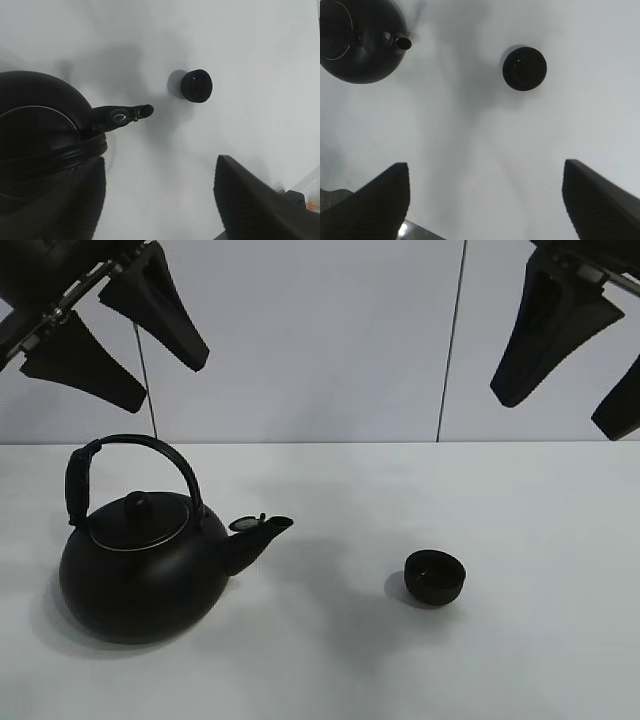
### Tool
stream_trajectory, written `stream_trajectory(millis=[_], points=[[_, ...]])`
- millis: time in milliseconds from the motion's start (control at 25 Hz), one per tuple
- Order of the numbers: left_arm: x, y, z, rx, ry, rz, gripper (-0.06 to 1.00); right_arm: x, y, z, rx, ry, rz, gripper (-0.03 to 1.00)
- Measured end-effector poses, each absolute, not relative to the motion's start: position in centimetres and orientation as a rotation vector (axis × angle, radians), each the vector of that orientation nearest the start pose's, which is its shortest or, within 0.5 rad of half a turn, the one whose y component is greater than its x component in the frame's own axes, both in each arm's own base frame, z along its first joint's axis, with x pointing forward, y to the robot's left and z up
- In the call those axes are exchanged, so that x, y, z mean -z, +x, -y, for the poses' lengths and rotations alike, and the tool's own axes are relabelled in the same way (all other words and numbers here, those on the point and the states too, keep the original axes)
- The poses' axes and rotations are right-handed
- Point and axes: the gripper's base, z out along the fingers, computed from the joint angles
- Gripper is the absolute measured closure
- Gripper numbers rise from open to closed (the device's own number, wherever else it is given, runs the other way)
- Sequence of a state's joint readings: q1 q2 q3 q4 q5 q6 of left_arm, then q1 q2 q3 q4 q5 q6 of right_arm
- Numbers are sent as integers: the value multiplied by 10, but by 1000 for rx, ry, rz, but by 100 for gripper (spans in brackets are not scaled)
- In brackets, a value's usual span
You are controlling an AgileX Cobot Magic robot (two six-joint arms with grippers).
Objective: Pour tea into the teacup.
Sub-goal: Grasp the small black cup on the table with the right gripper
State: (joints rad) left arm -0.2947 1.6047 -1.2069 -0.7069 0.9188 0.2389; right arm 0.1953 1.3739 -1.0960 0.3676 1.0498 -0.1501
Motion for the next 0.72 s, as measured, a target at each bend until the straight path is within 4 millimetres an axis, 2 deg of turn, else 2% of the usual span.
stream_trajectory(millis=[400, 520, 720], points=[[-279, 301, 141, 894, 256, -2683, 49, -295, 258, -72, -351, -226, -2784, 39], [-279, 301, 141, 894, 256, -2683, 49, -286, 262, -89, -310, -304, -2794, 39], [-279, 301, 141, 893, 257, -2682, 49, -257, 272, -124, -198, -407, -2818, 39]])
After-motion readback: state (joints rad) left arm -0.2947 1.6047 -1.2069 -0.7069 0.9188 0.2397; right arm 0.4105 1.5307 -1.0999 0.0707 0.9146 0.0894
